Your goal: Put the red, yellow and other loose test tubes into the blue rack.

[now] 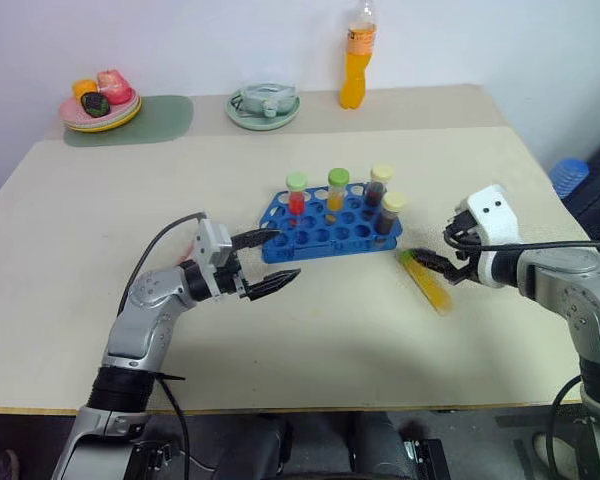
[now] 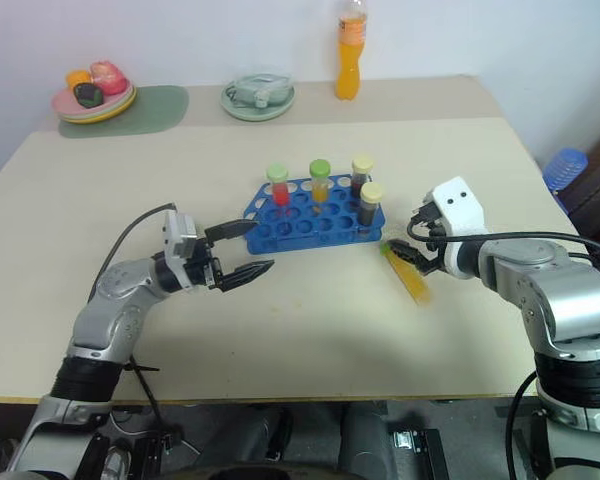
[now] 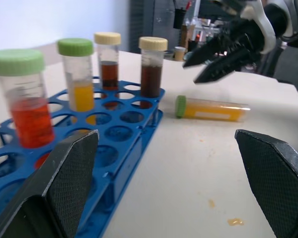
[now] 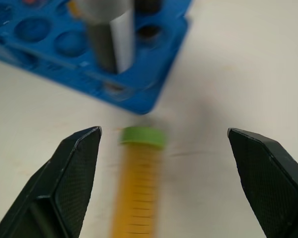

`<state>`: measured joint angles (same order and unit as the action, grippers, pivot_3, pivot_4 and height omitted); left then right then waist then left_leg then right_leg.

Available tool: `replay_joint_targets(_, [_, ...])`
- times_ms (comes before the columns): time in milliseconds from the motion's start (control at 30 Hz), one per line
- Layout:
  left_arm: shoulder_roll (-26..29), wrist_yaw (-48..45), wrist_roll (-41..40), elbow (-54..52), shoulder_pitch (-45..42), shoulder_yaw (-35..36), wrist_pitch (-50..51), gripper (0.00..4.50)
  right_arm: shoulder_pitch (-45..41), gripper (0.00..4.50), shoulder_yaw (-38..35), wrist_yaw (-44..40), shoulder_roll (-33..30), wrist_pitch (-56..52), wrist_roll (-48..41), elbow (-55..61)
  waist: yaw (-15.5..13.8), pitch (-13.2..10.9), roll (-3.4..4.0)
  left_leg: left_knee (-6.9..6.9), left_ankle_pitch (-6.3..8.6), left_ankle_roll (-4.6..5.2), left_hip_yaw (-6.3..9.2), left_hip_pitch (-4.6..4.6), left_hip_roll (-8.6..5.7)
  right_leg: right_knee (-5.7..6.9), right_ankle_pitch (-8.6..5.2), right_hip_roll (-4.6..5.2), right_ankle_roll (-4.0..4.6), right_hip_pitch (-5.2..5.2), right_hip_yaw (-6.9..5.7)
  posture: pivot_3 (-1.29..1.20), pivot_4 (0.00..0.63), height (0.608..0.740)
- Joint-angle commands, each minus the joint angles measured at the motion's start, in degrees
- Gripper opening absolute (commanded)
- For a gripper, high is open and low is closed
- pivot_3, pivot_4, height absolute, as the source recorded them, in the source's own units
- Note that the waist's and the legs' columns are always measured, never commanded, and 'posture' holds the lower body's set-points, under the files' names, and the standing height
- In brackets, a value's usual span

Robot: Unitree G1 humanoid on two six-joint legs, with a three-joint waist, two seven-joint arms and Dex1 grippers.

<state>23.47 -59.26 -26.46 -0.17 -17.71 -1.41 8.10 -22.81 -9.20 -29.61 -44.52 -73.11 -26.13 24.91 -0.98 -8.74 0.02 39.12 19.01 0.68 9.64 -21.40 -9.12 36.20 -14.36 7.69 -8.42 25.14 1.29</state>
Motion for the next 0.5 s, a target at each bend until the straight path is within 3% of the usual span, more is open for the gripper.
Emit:
replay_joint_targets(33, [-0.1, -0.6, -0.4, -0.9, -0.3, 0.0, -0.4, 4.50, -4.8, 4.17, 0.6, 0.0, -1.1, -11.1, -2.6, -1.3, 0.1, 0.0, -0.01, 0.06, 0.01, 0.03, -0.03, -0.03, -0.03, -0.02, 0.01, 0.02, 0.00, -0.01, 0.01, 0.00, 0.150, 0.740])
replay_joint_targets(500, [0.5, -0.5, -0.8, -3.0, 1.7, 0.3, 1.0, 4.50, -14.7, 4.17, 11.2, 4.4, 3.2, -15.1, 0.8, -12.7, 0.2, 0.0, -0.01, 0.04, 0.01, 0.03, -0.04, -0.02, -0.02, 0.00, 0.01, 0.01, 0.00, 0.02, 0.00, 0.00, 0.150, 0.740])
